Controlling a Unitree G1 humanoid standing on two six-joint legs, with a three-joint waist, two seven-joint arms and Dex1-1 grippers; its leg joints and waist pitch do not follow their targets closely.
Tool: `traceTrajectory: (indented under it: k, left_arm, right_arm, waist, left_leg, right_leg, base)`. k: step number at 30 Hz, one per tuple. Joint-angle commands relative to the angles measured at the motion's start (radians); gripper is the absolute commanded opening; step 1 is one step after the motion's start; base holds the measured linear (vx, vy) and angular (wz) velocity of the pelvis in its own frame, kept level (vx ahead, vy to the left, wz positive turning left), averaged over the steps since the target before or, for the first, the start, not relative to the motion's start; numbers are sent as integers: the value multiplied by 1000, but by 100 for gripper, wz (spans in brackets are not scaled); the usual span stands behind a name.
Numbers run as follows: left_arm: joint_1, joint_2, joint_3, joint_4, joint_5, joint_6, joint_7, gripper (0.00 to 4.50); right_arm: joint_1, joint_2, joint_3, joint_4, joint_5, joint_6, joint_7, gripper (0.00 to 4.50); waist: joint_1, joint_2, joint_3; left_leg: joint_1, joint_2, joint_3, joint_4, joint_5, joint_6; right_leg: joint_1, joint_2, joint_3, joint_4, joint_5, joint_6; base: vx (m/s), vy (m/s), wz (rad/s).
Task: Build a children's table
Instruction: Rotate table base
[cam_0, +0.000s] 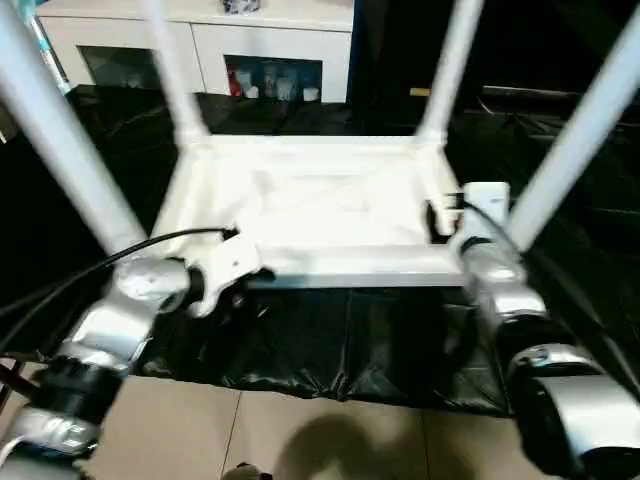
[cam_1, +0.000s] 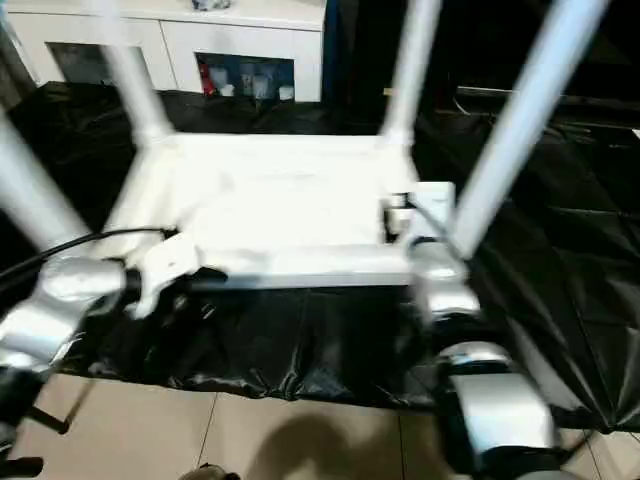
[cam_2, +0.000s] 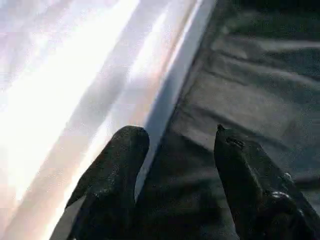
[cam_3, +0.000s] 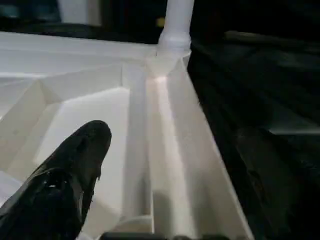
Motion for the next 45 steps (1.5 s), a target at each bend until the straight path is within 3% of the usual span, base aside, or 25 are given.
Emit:
traceTrajectory:
  k: [1, 4, 6, 7, 8, 9, 11, 12, 14, 15, 16, 17, 19, 21, 22, 24, 25, 27, 33, 35, 36, 41, 42, 44, 45]
  left_arm:
    - [-15, -25, 28, 13, 0, -54, 60, 266]
    - [-11, -89, 89, 23, -42, -119, 149, 266]
    - [3, -140, 151, 1, -106, -95, 192, 266]
    - [49, -178, 209, -46, -155, -71, 242, 295]
    - [87, -188, 232, -75, -171, -67, 262, 300]
    - [111, -191, 241, -91, -178, -67, 270, 300]
    - [181, -192, 259, -126, -174, -97, 312, 315]
    - [237, -198, 280, -146, -168, -149, 349, 329]
    - [239, -198, 281, -147, -167, -151, 350, 339]
    - [308, -216, 310, -150, -156, -252, 395, 343]
    - [360, -238, 335, -151, -155, -315, 425, 348]
    - [370, -243, 341, -153, -158, -322, 429, 360]
    - [408, -260, 355, -163, -146, -357, 454, 381]
    - [479, -292, 380, -193, -123, -427, 514, 385]
    - [513, -314, 394, -209, -121, -462, 545, 407]
    - [555, -344, 409, -230, -116, -500, 593, 421]
    - [564, -350, 411, -234, -114, -507, 606, 421]
    - [590, -371, 418, -234, -71, -535, 685, 438]
    - [552, -407, 501, -190, -19, -512, 871, 446]
    - [529, -400, 514, -172, -34, -503, 879, 446]
    - [508, -387, 521, -154, -37, -505, 890, 446]
    - [406, -328, 554, -66, -74, -497, 894, 446]
    - [361, -303, 551, -14, -134, -500, 812, 446]
    - [338, -293, 551, 12, -172, -495, 764, 446]
    - [303, -275, 545, 55, -232, -487, 662, 446]
  right_arm:
    - [-10, -23, -20, 22, -10, -30, 30, 450]
    - [-13, -22, -8, 11, -12, -55, 101, 450]
    - [-7, -9, 1, -14, 0, -61, 183, 450]
    - [18, 9, 21, -72, 21, -39, 290, 450]
    - [40, 18, 33, -118, 38, -26, 344, 450]
    - [54, 23, 39, -145, 48, -20, 371, 450]
    - [99, 28, 58, -224, 52, -15, 368, 450]
    - [149, 30, 78, -302, 57, -8, 373, 450]
    - [151, 30, 79, -306, 57, -8, 374, 450]
    - [231, 30, 92, -429, 84, 25, 404, 450]
    - [294, 28, 98, -522, 103, 55, 421, 450]
    - [305, 27, 99, -539, 104, 61, 422, 450]
    - [354, 24, 100, -606, 113, 87, 434, 450]
    - [454, 15, 101, -753, 148, 147, 464, 450]
    - [507, 6, 106, -830, 172, 175, 483, 450]
    - [575, -12, 118, -931, 214, 215, 514, 450]
    - [591, -18, 122, -954, 226, 226, 523, 450]
    - [652, -45, 140, -1041, 240, 271, 542, 450]
    - [726, -83, 141, -1128, 210, 410, 528, 450]
    - [728, -92, 141, -1126, 192, 434, 510, 450]
    - [728, -98, 140, -1122, 189, 464, 492, 450]
    - [714, -112, 150, -1098, 161, 524, 461, 450]
    - [703, -104, 145, -1089, 165, 526, 462, 450]
    - [697, -99, 143, -1083, 166, 526, 462, 450]
    - [679, -93, 143, -1063, 159, 522, 456, 450]
  waist:
    - [-11, 10, -75]
    - [-15, 24, -76]
    - [-23, 18, -78]
    - [-23, 32, -77]
    - [-33, 22, -77]
    - [-41, 19, -78]
    - [-41, 27, -78]
    - [-41, 27, -76]
    - [-36, 30, -77]
    - [-30, 36, -74]
    - [-27, 34, -71]
    - [-25, 32, -70]
    - [-22, 38, -68]
    - [-19, 42, -63]
    - [-18, 39, -61]
    - [-16, 48, -60]
    - [-16, 45, -59]
    - [-19, 49, -56]
    - [-26, 44, -48]
    - [-26, 38, -50]
    - [-27, 42, -49]
    - [-27, 40, -55]
    - [-27, 34, -54]
    - [-22, 42, -59]
    - [-22, 37, -60]
  left_leg:
    - [16, 43, -19, -64, -145, 10]
    - [9, 41, -23, -61, -149, 25]
    - [6, 42, -22, -57, -157, 44]
    - [3, 42, -26, -57, -155, 49]
    - [-5, 45, -26, -56, -149, 71]
    - [-10, 46, -29, -56, -130, 102]
    - [-2, 49, -26, -52, -130, 121]
    - [-2, 51, -26, -55, -132, 115]
    - [7, 52, -24, -54, -144, 100]
    - [5, 53, -27, -57, -153, 93]
    - [6, 56, -26, -59, -167, 90]
    - [5, 60, -29, -63, -180, 84]
    - [11, 60, -28, -68, -220, 67]
    - [14, 63, -30, -76, -268, 45]
    - [13, 65, -31, -78, -282, 42]
    - [11, 62, -33, -80, -303, 36]
    - [10, 63, -33, -81, -312, 37]
    - [10, 59, -35, -82, -342, 27]
    - [10, 43, -37, -77, -367, 18]
    - [15, 42, -38, -76, -364, 17]
    - [13, 39, -41, -77, -362, 16]
    - [15, 39, -47, -77, -360, 15]
    - [11, 37, -46, -77, -352, 18]
    - [15, 38, -47, -78, -334, 19]
    - [8, 43, -49, -80, -315, 17]
  right_leg:
    - [57, -57, 59, -56, -21, -231]
    - [61, -58, 57, -55, -3, -247]
    - [65, -60, 55, -54, 14, -271]
    - [66, -61, 54, -54, 14, -275]
    - [73, -61, 53, -52, 47, -281]
    - [75, -59, 49, -50, 62, -277]
    - [63, -58, 49, -59, 18, -271]
    - [62, -56, 49, -63, -17, -259]
    - [56, -52, 52, -66, -40, -252]
    - [54, -50, 51, -69, -53, -250]
    - [53, -48, 52, -73, -58, -237]
    - [56, -48, 52, -72, -58, -214]
    - [50, -47, 52, -82, -113, -200]
    - [48, -46, 55, -94, -174, -171]
    - [47, -48, 55, -94, -187, -165]
    - [49, -49, 57, -100, -222, -139]
    - [47, -49, 56, -105, -236, -132]
    - [44, -48, 54, -113, -304, -104]
    - [35, -45, 46, -137, -497, -23]
    - [30, -44, 46, -143, -513, -8]
    - [30, -42, 43, -142, -517, -5]
    - [31, -44, 45, -136, -473, -15]
    - [30, -44, 45, -136, -465, -20]
    - [29, -49, 48, -131, -440, -37]
    - [34, -50, 50, -124, -388, -56]
  base:
    - [0, 0, 0]
    - [0, 0, 0]
    - [0, 0, 0]
    - [0, 0, 0]
    - [0, 0, 0]
    - [0, 0, 0]
    - [0, 0, 0]
    - [0, 0, 0]
    - [0, 0, 0]
    - [0, 0, 0]
    - [0, 0, 0]
    - [0, 0, 0]
    - [0, 0, 0]
    - [0, 0, 0]
    - [0, 0, 0]
    - [0, 0, 0]
    - [0, 0, 0]
    - [0, 0, 0]
    - [0, 0, 0]
    - [0, 0, 0]
    - [0, 0, 0]
    - [0, 0, 0]
    - [0, 0, 0]
    - [0, 0, 0]
    - [0, 0, 0]
